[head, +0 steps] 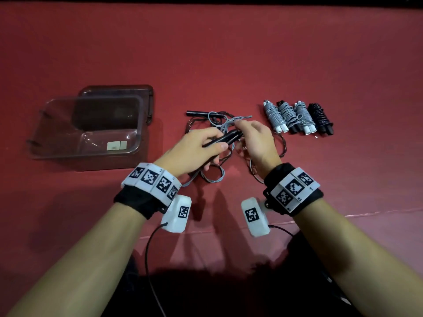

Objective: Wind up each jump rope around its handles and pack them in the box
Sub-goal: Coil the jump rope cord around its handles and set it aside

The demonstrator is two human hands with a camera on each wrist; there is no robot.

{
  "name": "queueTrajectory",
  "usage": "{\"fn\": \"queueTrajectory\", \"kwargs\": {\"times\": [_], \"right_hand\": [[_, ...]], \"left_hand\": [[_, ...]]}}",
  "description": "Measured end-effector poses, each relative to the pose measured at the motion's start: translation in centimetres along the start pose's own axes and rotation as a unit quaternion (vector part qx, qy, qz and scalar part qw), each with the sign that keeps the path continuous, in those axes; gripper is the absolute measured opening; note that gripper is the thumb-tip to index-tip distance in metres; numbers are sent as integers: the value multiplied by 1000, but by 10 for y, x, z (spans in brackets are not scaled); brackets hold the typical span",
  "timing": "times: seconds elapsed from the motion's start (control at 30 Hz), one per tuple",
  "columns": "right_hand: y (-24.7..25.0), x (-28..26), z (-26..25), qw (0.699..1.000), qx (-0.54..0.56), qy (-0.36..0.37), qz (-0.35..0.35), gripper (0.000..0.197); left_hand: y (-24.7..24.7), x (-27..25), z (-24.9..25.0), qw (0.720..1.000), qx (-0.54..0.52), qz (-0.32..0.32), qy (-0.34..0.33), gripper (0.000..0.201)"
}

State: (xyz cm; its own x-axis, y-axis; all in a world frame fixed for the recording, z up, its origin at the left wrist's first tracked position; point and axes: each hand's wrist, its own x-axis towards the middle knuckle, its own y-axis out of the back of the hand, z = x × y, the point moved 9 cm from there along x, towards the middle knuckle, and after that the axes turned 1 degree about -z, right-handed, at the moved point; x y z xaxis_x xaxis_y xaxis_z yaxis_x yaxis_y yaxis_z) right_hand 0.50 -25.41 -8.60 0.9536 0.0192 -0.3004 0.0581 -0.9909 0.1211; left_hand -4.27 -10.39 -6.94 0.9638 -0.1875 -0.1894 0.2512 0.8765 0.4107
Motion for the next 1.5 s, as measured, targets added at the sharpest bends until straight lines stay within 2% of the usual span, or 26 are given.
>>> {"fn": "queueTrajectory", "kwargs": {"times": [0.07, 0.1, 0.17, 0.2, 0.27, 0.33, 0.43, 0.53, 0.67, 0.77, 0.87, 0.97, 1.07, 1.17, 1.3, 1.37, 1.5], "right_hand": [[11, -1, -9, 993, -85, 66, 43, 51], [11, -1, -15, 987, -108, 110, 36, 56], [0, -4, -26, 978, -105, 176, -48, 43], [-8, -6, -28, 975, -85, 179, -100, 33], [-19, -11, -29, 976, -11, 136, -172, 38], [-24, -12, -23, 973, 46, 98, -205, 45], [-21, -11, -18, 973, 78, 88, -201, 32], [-22, -15, -20, 967, 129, 62, -210, 28], [-16, -17, -19, 978, 129, 57, -155, 16], [-24, -19, -11, 984, 104, 23, -142, 32], [-27, -24, 0, 992, -12, 4, -124, 41], [-29, -27, 8, 992, 3, -5, -129, 40], [-28, -25, 10, 989, -1, 7, -149, 23], [-28, -25, 7, 984, -17, 35, -172, 17], [-27, -29, -8, 971, -42, 113, -207, 18], [-26, -29, -15, 964, -100, 144, -202, 19], [-18, -16, -10, 954, -198, 133, -180, 24]], "left_hand": [[1, -2, -2, 999, -35, -32, 14, 12], [0, -3, -2, 996, -57, -58, 21, 12], [-4, -8, 0, 989, -111, -98, 27, 10], [-4, -10, 2, 985, -139, -102, 27, 9], [-2, -12, 6, 974, -205, -93, 24, 9], [2, -13, 8, 958, -275, -75, 25, 12], [6, -14, 6, 944, -325, -51, 42, 14], [7, -16, 4, 939, -339, -41, 47, 16], [-7, -18, 15, 934, -345, -80, 43, 21], [-21, -19, 25, 931, -349, -102, 36, 22], [-25, -13, 20, 948, -310, -66, 40, 20], [-16, -8, 4, 960, -274, 16, 55, 4], [-12, -6, -12, 948, -298, 72, 89, 30], [-11, -7, -20, 934, -331, 70, 118, 45], [-7, -7, -12, 950, -303, 0, 80, 28], [-3, -7, -11, 955, -290, 14, 61, 20], [9, -5, -28, 949, -287, 102, 84, 3]]}}
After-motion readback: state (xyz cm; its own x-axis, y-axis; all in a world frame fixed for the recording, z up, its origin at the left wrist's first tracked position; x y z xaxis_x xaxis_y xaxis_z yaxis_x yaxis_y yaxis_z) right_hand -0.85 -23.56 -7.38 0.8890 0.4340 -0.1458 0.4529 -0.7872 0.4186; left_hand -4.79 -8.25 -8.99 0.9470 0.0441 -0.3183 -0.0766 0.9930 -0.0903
